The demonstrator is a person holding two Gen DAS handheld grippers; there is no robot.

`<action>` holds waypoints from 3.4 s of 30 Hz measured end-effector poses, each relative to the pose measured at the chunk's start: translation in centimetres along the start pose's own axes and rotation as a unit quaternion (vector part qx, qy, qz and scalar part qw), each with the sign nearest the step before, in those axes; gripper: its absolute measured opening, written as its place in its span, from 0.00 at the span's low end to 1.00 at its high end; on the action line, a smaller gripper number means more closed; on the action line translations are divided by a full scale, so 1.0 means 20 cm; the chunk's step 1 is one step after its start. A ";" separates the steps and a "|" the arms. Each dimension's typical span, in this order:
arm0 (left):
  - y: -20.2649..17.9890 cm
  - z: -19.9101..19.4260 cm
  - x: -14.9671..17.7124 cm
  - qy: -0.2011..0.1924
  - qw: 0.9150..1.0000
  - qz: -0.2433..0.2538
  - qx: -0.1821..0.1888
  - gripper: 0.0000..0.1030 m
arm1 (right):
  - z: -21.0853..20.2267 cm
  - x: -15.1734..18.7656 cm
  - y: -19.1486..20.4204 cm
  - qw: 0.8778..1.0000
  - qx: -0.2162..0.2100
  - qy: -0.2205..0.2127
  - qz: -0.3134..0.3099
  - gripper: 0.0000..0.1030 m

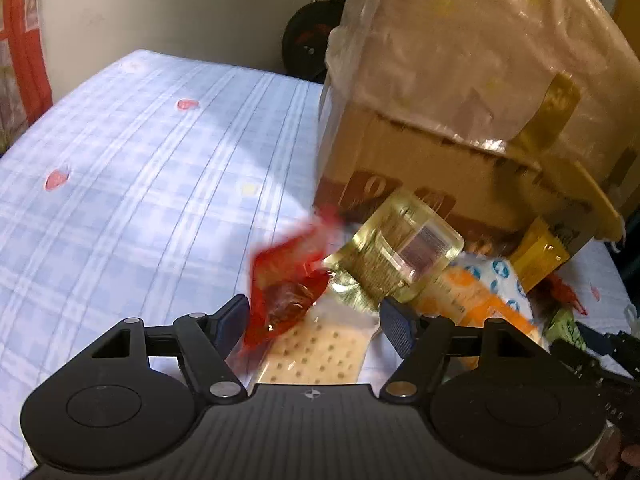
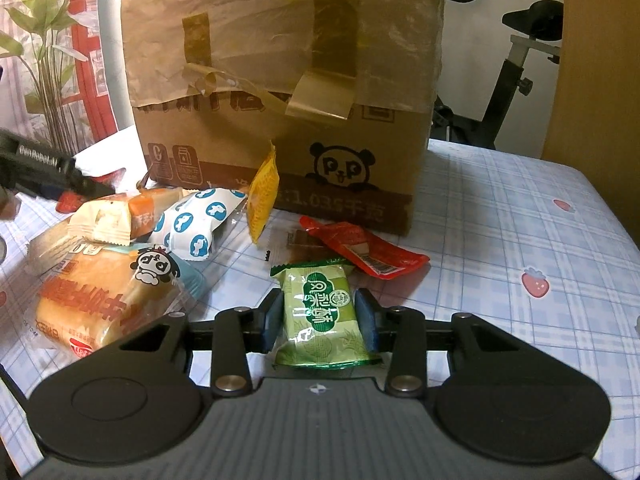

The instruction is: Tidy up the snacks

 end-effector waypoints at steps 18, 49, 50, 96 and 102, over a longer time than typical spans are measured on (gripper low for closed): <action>0.10 -0.08 -0.01 -0.016 1.000 -0.025 -0.003 0.28 | -0.01 0.00 0.00 1.000 0.000 0.000 0.000 0.41; 0.20 0.12 -0.27 0.005 0.997 -0.075 0.019 0.58 | -0.01 0.00 0.00 1.000 -0.001 0.000 0.001 0.41; 0.19 0.12 -0.27 0.006 0.998 -0.068 0.015 0.58 | -0.01 0.00 0.00 1.000 -0.001 0.000 0.002 0.41; 0.09 -0.18 -0.04 -0.059 0.995 0.080 -0.012 0.09 | -0.04 -0.01 0.01 1.000 -0.001 0.005 -0.004 0.39; 0.04 -0.31 -0.04 -0.089 0.993 0.077 0.012 0.09 | -0.16 -0.03 -0.01 1.000 -0.011 -0.013 0.013 0.39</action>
Point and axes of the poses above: each gripper's, at about its wrist camera, not at the fingertips, and z roughly the way its jaws point, y to its left, x to its underside, the point moved 1 cm from there along z, roughly the way its jaws point, and after that the axes turned 11 degrees about y, right-handed, at the moved point
